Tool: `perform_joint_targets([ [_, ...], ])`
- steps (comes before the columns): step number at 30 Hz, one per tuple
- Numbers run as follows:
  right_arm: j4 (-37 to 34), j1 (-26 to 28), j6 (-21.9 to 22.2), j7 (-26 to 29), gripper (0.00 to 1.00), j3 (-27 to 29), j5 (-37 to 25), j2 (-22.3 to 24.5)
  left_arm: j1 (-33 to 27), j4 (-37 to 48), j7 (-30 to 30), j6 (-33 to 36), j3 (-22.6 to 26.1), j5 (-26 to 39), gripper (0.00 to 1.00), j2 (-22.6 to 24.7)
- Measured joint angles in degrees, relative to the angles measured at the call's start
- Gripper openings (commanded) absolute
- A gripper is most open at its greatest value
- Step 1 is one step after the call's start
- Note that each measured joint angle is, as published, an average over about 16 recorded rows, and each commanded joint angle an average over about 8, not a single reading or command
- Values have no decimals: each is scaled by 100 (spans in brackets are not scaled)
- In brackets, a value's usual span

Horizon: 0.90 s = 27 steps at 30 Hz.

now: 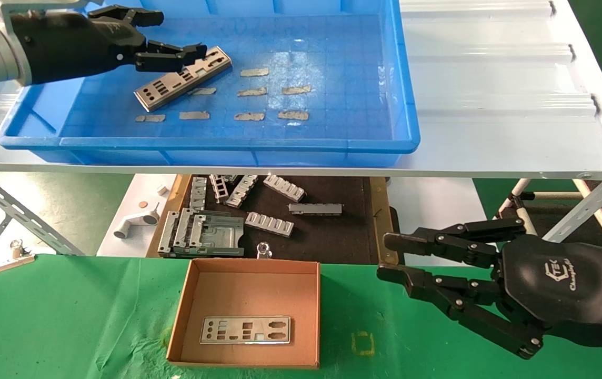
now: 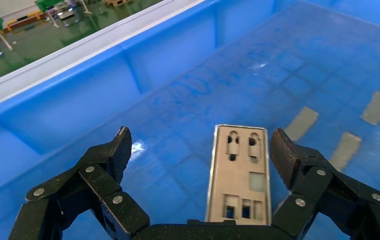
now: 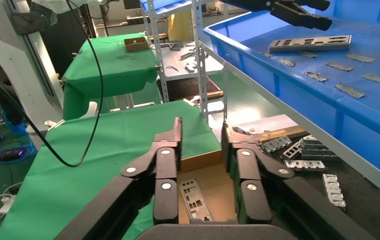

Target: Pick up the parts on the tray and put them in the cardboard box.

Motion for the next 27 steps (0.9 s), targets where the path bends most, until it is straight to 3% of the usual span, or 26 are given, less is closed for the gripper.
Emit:
perform_joint_targets([
  [14, 0, 0, 0, 0, 0, 0, 0, 0, -419, 824, 281, 371, 189, 261, 98, 191],
  [17, 0, 0, 0, 0, 0, 0, 0, 0, -451, 935, 327, 392, 203, 281, 77, 208],
  [21, 0, 0, 0, 0, 0, 0, 0, 0, -486, 1051, 387, 383, 210, 291, 30, 228],
  [23, 0, 0, 0, 0, 0, 0, 0, 0, -501, 1097, 415, 381, 209, 292, 11, 234],
  [25, 0, 0, 0, 0, 0, 0, 0, 0, -514, 1138, 440, 381, 207, 289, 2, 239],
  [27, 0, 0, 0, 0, 0, 0, 0, 0, -525, 1175, 463, 380, 204, 286, 0, 243],
])
